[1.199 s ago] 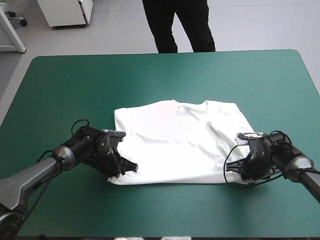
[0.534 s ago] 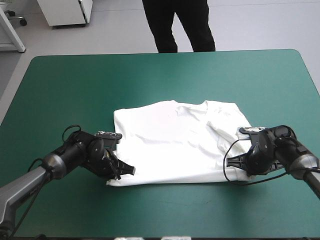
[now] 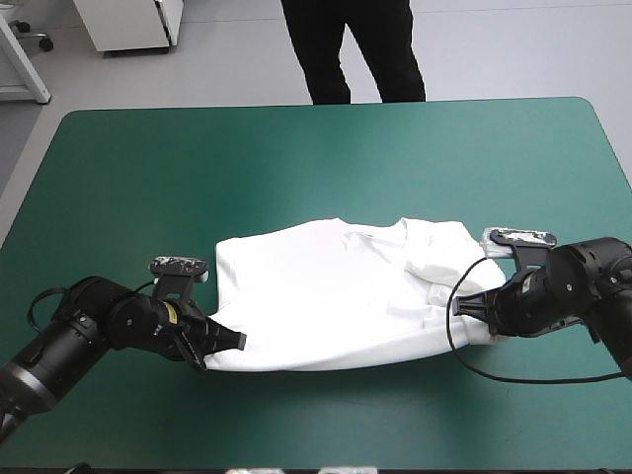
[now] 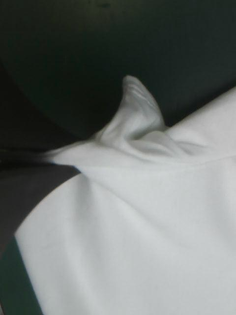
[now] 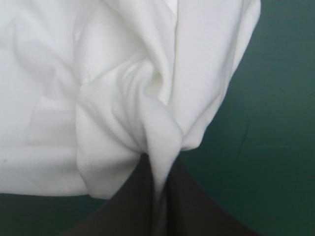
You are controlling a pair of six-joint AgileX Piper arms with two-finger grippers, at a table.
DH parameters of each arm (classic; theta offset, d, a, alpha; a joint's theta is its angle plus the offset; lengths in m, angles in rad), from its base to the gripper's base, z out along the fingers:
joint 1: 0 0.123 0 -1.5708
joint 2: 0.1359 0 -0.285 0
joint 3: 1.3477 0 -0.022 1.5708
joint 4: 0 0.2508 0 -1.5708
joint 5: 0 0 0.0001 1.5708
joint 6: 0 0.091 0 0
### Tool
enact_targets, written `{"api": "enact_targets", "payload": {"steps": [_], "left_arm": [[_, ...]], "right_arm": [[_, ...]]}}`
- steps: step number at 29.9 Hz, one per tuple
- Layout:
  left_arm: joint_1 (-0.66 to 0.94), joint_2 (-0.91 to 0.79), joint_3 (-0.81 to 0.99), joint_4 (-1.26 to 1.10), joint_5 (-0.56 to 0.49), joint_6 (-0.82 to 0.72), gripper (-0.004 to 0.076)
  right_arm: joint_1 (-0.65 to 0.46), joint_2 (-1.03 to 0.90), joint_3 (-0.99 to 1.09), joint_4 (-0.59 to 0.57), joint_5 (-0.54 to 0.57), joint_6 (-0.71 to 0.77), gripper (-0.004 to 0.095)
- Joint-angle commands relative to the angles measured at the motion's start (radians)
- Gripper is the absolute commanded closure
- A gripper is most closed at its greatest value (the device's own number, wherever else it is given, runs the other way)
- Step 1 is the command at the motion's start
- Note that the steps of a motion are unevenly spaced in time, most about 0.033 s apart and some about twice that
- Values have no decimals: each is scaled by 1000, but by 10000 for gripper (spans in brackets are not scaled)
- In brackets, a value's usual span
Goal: Fold the cloth
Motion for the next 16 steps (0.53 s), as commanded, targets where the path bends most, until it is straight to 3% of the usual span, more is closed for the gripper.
{"api": "enact_targets", "payload": {"steps": [1,8,16], "left_arm": [[-4,-27,-78,16,-17,-21,733],[-2,35,-211,141,-41,-65,733],[-2,141,-267,314,-229,-153,733]], "right_arm": [[-5,-23,-82,2,-1,-8,925],[-5,14,-164,-36,-83,10,925],[-5,105,-203,-163,-251,67,925]]}}
